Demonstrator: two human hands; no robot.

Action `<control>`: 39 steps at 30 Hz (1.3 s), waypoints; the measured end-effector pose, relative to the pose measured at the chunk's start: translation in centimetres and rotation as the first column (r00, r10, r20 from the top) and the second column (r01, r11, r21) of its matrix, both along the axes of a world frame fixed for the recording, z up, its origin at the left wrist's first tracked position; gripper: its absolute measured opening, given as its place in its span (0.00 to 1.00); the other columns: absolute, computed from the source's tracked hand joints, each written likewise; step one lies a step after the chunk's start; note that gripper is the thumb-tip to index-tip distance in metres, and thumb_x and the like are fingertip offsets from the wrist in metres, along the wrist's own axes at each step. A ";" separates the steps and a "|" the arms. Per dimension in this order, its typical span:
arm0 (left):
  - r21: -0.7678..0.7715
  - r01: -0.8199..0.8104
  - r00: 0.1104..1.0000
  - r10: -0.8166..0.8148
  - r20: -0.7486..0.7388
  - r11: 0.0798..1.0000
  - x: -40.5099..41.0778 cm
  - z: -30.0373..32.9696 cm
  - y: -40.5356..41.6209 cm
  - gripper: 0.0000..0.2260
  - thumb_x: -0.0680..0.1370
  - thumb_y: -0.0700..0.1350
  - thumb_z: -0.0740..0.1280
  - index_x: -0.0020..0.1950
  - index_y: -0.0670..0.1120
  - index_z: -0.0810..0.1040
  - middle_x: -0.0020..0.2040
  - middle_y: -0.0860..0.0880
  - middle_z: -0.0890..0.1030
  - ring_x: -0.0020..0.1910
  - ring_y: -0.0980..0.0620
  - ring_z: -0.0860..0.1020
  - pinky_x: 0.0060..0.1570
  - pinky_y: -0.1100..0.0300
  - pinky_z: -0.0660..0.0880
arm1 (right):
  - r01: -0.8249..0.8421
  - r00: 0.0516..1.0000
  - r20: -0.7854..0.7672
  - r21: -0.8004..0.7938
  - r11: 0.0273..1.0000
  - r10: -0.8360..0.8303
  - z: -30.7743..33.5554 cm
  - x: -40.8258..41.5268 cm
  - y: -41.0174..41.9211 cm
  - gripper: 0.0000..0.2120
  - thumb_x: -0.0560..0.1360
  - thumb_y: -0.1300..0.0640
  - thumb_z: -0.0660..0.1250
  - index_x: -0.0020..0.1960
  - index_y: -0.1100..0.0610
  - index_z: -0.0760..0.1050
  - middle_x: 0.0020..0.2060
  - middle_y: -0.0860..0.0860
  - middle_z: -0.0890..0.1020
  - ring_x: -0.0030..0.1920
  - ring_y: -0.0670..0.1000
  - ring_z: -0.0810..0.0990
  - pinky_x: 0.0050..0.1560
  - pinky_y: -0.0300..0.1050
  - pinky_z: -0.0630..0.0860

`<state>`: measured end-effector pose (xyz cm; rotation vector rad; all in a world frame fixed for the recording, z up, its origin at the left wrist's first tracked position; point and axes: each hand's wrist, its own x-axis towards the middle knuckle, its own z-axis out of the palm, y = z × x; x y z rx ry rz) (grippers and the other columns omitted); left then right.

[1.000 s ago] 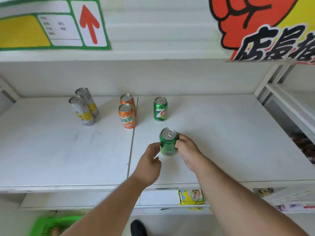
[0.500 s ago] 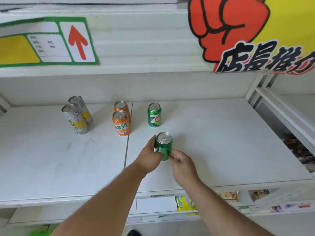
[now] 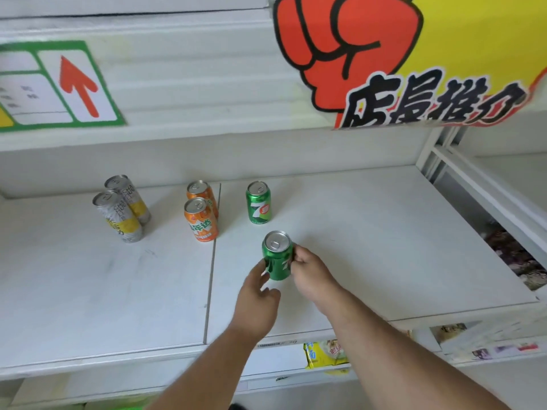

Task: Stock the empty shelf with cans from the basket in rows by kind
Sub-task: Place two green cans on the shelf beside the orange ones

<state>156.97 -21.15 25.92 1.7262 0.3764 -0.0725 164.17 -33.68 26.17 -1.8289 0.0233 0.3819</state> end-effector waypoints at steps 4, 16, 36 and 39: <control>0.064 0.077 0.997 -0.076 -0.020 0.995 1.3 0.6 2.0 0.36 0.76 0.30 0.60 0.82 0.51 0.57 0.76 0.55 0.68 0.74 0.60 0.66 0.70 0.63 0.62 | -0.058 0.998 0.038 0.003 0.998 0.058 -1.3 -0.7 0.8 0.24 0.80 0.63 0.55 0.61 0.39 0.80 0.55 0.44 0.86 0.44 0.48 0.78 0.50 0.45 0.73; 0.178 0.103 0.995 -0.099 -0.032 0.979 11.1 2.3 5.2 0.33 0.75 0.37 0.64 0.79 0.54 0.63 0.70 0.55 0.75 0.70 0.53 0.72 0.62 0.61 0.68 | 0.058 0.997 0.041 0.097 0.994 -0.063 -0.6 4.1 4.7 0.24 0.82 0.64 0.58 0.57 0.36 0.82 0.54 0.34 0.85 0.59 0.37 0.81 0.55 0.30 0.71; 0.158 0.137 0.988 -0.123 -0.090 0.978 11.1 0.5 5.9 0.39 0.74 0.34 0.59 0.82 0.56 0.54 0.78 0.55 0.67 0.70 0.57 0.69 0.53 0.72 0.67 | 0.115 0.993 0.044 -0.039 0.993 -0.113 0.2 5.8 5.5 0.20 0.80 0.64 0.55 0.58 0.48 0.82 0.51 0.41 0.85 0.59 0.51 0.82 0.51 0.37 0.73; 0.152 0.094 0.990 -0.077 -0.116 0.984 10.0 0.8 6.1 0.37 0.78 0.37 0.61 0.83 0.54 0.50 0.81 0.51 0.62 0.77 0.51 0.65 0.61 0.65 0.67 | 0.103 0.994 0.023 -0.057 0.993 -0.102 1.3 4.6 5.0 0.21 0.81 0.64 0.55 0.59 0.45 0.81 0.50 0.42 0.85 0.54 0.51 0.81 0.47 0.38 0.74</control>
